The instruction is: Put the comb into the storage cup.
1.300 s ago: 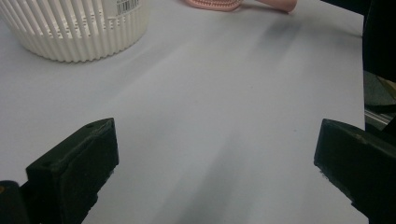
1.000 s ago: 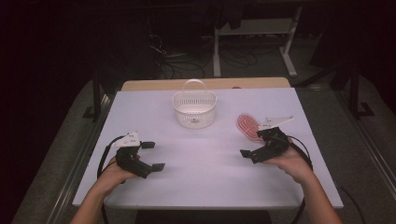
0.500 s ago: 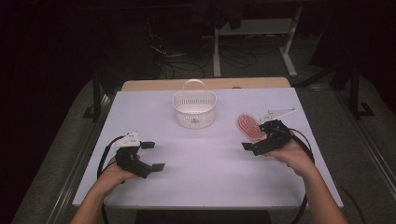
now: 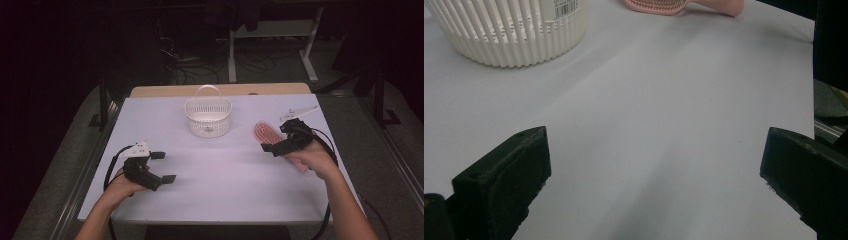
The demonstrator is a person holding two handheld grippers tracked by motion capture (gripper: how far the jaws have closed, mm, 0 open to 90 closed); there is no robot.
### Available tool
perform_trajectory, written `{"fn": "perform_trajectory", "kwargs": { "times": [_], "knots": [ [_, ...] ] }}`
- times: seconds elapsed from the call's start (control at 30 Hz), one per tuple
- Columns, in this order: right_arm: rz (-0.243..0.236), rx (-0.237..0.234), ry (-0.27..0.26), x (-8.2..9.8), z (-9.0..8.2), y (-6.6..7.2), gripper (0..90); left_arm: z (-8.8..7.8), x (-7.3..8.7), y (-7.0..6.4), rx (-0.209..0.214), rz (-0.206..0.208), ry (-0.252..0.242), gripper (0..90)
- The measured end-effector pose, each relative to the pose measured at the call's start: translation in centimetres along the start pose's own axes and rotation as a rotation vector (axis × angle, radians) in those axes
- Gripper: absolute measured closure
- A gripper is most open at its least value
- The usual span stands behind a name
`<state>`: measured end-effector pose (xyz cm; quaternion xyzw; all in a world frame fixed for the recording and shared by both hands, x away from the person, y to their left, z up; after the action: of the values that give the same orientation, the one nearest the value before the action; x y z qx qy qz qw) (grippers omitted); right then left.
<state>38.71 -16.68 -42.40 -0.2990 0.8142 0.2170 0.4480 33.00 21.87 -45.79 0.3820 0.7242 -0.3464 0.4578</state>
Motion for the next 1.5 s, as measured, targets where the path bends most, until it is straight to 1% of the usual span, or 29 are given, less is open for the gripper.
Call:
{"fn": "perform_trajectory", "kwargs": {
  "times": [0.33, 0.9, 1.0, 1.3, 1.5],
  "knots": [
    [0.009, 0.021, -0.001, -0.7, 0.0, -1.3, 0.0, 0.0, 0.0, 0.0, 0.0, -0.001, 0.001, 0.0],
    [0.031, 0.068, 0.001, -1.9, -0.2, -4.1, 0.0, 0.0, 0.0, 0.1, -0.001, 0.0, 0.001, 0.0],
    [0.032, 0.074, 0.001, -2.0, -0.2, -4.5, 0.0, 0.0, 0.0, 0.0, 0.001, 0.0, 0.004, 0.0],
    [0.061, 0.097, 0.009, -1.8, -0.2, -6.0, 0.0, 0.0, 0.0, 0.0, 0.001, -0.001, 0.004, 0.0],
    [0.067, 0.104, 0.02, -1.8, -0.1, -6.6, 0.0, 0.0, 0.1, 0.0, 0.001, -0.001, 0.005, 0.0]
  ]
}}
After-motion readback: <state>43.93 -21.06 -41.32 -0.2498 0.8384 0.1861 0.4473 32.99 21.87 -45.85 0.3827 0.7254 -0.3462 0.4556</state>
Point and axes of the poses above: each handheld gripper's, and its own axes: z roughly forward along the jaws, x roughly out of its underside, y roughly to its left, the point moved 6 cm from there along z, roughly forward along the jaws, and after that the axes turned 12 degrees about -y, right-handed, at the moved point
